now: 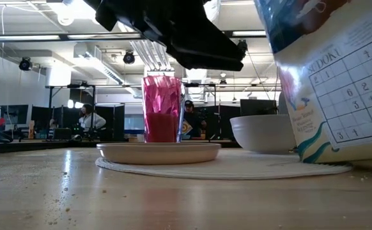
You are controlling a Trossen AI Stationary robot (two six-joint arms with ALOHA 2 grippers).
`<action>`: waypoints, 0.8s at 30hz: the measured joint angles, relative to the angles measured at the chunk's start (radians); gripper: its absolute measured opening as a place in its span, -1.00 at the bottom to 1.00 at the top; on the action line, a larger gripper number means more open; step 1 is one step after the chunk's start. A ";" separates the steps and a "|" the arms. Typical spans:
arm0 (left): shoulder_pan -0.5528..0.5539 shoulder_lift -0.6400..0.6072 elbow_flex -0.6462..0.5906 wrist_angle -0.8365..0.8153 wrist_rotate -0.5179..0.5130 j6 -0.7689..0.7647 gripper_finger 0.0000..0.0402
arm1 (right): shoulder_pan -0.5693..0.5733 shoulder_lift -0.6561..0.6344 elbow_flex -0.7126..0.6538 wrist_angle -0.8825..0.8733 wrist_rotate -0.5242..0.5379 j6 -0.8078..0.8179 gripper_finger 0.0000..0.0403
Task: Arrange a breakfast setting
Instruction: Pour the cereal from the cereal box into the white bowl
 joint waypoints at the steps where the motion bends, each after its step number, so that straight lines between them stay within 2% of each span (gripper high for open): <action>1: 0.000 0.000 0.000 0.007 -0.008 -0.007 0.17 | 0.004 0.000 -0.002 0.002 0.001 0.006 -0.86; 10: -0.001 0.000 0.000 0.030 -0.005 -0.017 0.16 | 0.014 0.000 -0.019 0.008 0.005 -0.006 -0.86; 17: -0.001 0.000 0.000 0.029 -0.005 -0.020 0.16 | 0.014 -0.002 -0.015 0.024 -0.075 -0.052 -0.76; 24: -0.001 0.000 0.000 0.029 -0.004 -0.030 0.16 | 0.014 -0.013 -0.015 0.008 -0.080 -0.068 -0.82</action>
